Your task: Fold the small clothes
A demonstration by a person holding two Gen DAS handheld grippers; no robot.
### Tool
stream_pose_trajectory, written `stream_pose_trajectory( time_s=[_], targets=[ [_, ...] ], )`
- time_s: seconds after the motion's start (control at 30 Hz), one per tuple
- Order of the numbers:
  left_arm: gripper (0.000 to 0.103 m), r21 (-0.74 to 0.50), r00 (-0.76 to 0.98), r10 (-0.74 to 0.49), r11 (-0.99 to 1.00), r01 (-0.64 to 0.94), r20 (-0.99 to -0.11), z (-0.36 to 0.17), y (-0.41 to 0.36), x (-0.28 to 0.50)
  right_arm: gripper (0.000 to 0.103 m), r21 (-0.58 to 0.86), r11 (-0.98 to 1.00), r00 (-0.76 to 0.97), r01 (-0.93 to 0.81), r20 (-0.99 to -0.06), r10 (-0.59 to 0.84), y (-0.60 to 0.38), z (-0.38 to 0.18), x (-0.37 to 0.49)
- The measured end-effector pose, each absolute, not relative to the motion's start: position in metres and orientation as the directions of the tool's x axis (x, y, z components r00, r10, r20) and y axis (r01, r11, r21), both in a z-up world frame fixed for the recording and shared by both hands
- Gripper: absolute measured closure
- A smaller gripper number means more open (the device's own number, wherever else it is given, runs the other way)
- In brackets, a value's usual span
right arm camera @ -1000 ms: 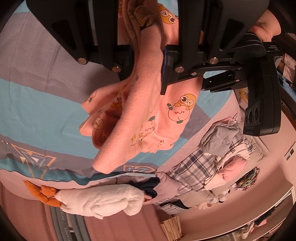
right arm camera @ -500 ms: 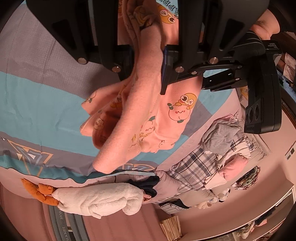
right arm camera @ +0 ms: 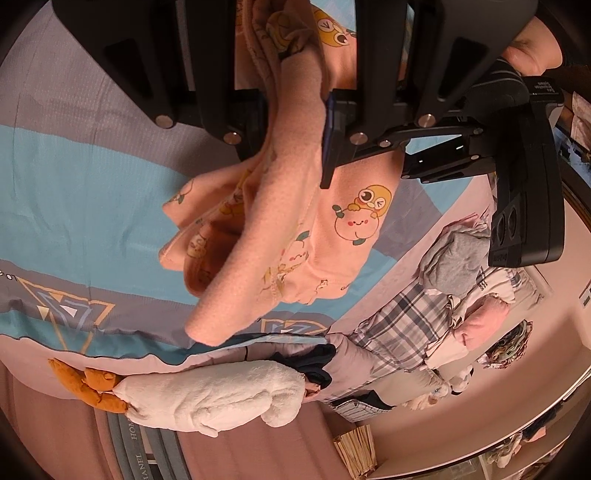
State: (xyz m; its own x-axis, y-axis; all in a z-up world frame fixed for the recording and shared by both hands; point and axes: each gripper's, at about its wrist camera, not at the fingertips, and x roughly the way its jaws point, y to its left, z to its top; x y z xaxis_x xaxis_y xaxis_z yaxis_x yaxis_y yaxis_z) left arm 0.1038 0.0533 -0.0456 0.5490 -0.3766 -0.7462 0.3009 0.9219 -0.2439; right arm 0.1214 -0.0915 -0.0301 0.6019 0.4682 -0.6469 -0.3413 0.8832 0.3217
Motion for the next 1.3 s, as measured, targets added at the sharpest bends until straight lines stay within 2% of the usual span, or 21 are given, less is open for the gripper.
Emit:
stream_pose_trajectory(
  time_s=[1.3],
  targets=[
    [0.070,-0.238,0.520,-0.388,0.912,0.334,-0.761,-0.056,0.037,0.161,0.079,0.317,0.900,0.615,-0.298,-0.658,0.435,-0.115,-0.050,0.202]
  ],
)
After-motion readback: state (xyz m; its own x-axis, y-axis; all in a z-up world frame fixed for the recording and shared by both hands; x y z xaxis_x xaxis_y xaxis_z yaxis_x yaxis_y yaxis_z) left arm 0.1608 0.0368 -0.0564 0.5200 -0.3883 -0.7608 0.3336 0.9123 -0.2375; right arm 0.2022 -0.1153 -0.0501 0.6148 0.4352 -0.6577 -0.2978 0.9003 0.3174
